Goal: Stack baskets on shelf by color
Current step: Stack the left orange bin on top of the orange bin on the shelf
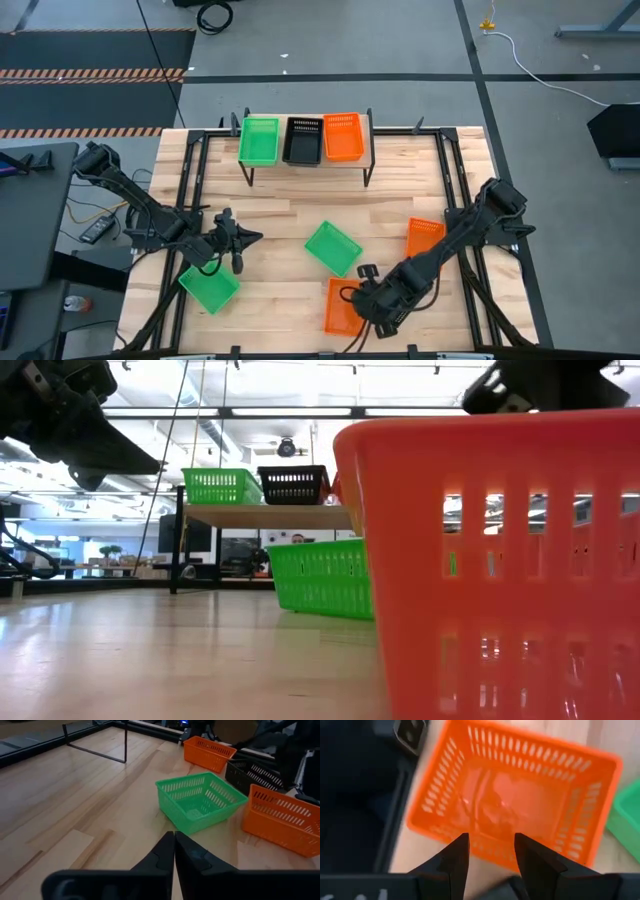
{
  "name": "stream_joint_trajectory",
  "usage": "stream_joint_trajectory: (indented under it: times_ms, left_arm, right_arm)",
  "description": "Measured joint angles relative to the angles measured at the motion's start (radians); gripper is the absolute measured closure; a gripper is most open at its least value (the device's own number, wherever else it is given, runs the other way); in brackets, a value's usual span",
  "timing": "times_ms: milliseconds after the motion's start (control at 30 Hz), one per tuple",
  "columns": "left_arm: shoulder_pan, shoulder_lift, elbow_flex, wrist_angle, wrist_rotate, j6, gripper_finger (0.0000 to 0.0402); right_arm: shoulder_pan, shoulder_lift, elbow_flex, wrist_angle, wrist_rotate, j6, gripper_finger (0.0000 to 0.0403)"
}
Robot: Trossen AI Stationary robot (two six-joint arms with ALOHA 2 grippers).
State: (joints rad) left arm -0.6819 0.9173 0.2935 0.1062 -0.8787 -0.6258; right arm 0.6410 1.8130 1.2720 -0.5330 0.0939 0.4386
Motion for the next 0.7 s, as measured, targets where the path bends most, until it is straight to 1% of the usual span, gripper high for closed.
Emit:
stream_joint_trajectory:
  times_ms: [100,200,400,600,700]
  left_arm:
    - [0.000,0.000,0.000,0.000,-0.004,0.000,0.0382]
    - [0.000,0.000,0.000,-0.001,-0.011,0.000,0.0386]
    - [0.000,0.000,0.000,-0.002,-0.011,-0.023,0.0389]
    - [-0.001,0.000,0.000,-0.016,-0.011,-0.044,0.0382]
    - [0.000,0.000,0.000,-0.026,-0.011,-0.044,0.0384]
  right_arm:
    - [0.004,0.008,0.001,0.038,-0.020,-0.007,0.0239]
    - [0.016,0.021,0.001,0.016,-0.035,-0.047,0.0239]
    - [0.038,0.020,0.000,0.001,0.000,-0.145,0.0239]
    - [0.057,0.019,0.000,0.003,0.002,-0.175,0.0239]
    - [0.065,0.019,0.000,0.007,0.026,-0.205,0.0239]
